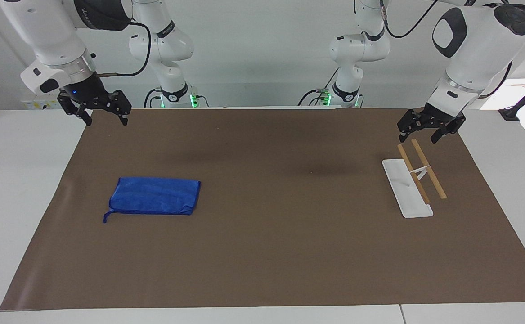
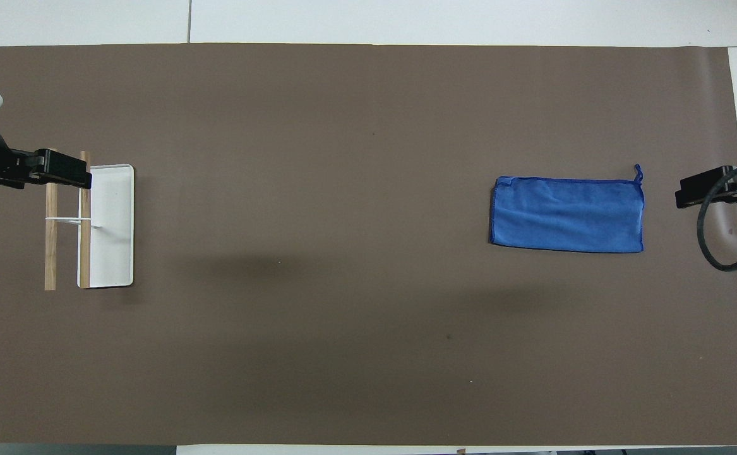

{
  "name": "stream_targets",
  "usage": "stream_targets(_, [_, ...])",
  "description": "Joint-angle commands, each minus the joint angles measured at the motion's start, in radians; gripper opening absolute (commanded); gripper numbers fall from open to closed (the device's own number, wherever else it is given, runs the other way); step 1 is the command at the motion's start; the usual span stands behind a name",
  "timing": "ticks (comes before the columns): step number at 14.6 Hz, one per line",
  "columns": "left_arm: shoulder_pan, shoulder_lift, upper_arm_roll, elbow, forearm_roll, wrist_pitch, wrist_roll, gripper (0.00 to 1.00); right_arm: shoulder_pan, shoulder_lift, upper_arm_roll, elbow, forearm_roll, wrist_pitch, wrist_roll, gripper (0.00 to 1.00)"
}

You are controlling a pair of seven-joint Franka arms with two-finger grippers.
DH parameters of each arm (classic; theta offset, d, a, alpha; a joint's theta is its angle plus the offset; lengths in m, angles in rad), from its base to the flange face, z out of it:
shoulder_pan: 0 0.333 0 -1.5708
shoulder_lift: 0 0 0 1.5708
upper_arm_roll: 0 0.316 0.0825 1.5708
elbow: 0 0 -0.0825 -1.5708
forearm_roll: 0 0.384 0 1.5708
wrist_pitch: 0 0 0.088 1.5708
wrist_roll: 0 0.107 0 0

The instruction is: Right arm passes towel to left arm to hang

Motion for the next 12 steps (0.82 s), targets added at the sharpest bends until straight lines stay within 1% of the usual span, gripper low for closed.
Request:
stream_targets(1, [0.002,-0.005,0.000,0.007,0.019,-0.016,0.003,1.00,-0.006,-0.014,0.002,-0.011,-0.006,0.001,-0.024,1.00])
stream_targets(7, [0.002,-0.005,0.000,0.007,0.021,-0.016,0.003,1.00,-0.014,-0.016,0.002,-0.019,0.000,0.001,-0.018,1.00])
stream_targets(8, [0.002,-0.005,0.000,0.007,0.019,-0.016,0.003,1.00,-0.012,-0.025,0.002,-0.049,0.000,0.015,-0.015,1.00])
stream_targets(10, [0.002,-0.007,0.000,0.007,0.021,-0.016,0.003,1.00,-0.020,-0.072,-0.001,-0.155,0.001,0.108,-0.024,1.00])
stream_targets(12, [0.002,-0.005,0.000,0.007,0.019,-0.016,0.003,1.00,-0.046,-0.077,-0.003,-0.194,0.001,0.184,-0.029,1.00])
